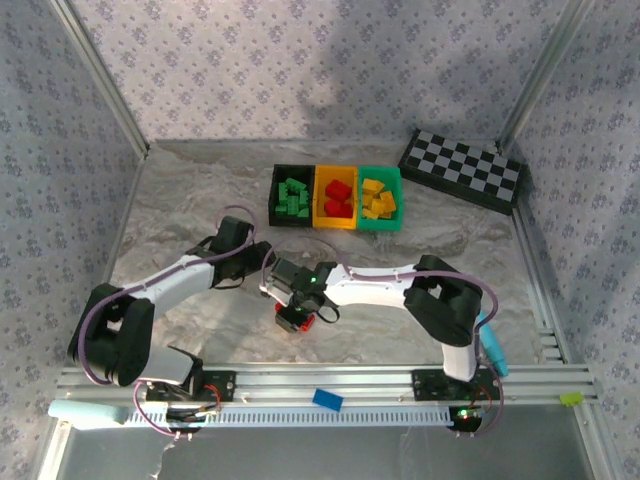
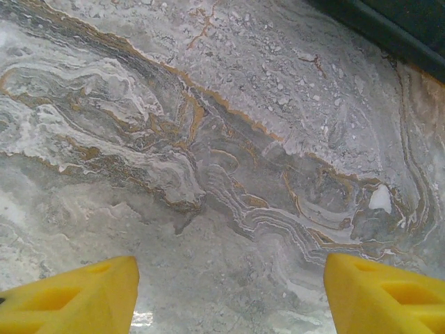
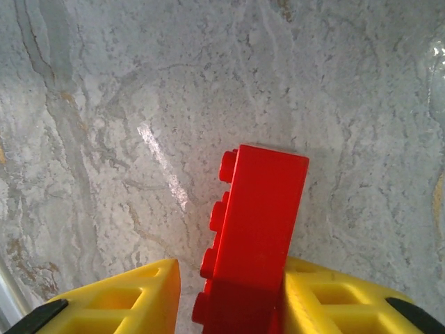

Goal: Sort the legos into containers by color
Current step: Pick up the lego from the bottom-center of the table.

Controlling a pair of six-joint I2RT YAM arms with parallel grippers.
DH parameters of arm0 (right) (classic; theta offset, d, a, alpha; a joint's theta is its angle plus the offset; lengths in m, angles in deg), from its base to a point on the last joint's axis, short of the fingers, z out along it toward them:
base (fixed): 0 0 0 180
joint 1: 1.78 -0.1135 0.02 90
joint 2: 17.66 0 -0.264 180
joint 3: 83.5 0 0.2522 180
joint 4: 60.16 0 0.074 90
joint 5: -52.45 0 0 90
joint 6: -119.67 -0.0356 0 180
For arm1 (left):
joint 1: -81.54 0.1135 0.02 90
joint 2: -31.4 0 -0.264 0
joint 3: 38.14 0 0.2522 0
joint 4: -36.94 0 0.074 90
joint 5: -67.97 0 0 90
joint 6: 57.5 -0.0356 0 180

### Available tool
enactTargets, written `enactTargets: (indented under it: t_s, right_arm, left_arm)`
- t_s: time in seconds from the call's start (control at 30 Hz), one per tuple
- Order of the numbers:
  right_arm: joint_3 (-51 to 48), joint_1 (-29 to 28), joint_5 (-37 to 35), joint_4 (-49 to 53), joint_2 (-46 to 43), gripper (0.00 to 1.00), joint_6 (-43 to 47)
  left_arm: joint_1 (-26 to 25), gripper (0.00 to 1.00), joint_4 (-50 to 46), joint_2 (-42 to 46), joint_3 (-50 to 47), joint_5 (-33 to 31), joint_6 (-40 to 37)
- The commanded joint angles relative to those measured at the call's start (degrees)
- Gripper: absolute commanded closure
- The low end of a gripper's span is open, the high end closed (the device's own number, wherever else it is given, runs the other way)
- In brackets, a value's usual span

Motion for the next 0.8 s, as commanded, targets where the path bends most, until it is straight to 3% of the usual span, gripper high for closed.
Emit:
enactTargets:
  t_s: [0.0, 0.13, 0.4, 0.77]
  right_arm:
    - [1.7, -0.39, -0.81, 1.55, 0.82, 0.68, -0.16]
    - [1.95, -0.22, -1.03, 1.35, -0.1, 0.74, -0.15]
    - [1.28, 3.78, -0.93, -1.46, -5.88, 0.74, -1.22]
    - [3.17, 18.51, -3.38, -5.51, -10.95, 0.74, -0.89]
  left_arm:
    - [0.06, 0.29, -0.69, 0.19, 1.69, 0.42, -0.23]
    - [0.06, 0.29, -0.83, 0.2, 1.74, 0.39, -0.26]
    - [0.08, 0.29, -0.78, 0.69, 1.47, 0.31, -0.29]
    - [-0.85, 0.29, -0.76, 2.39, 0.42, -0.37, -0.06]
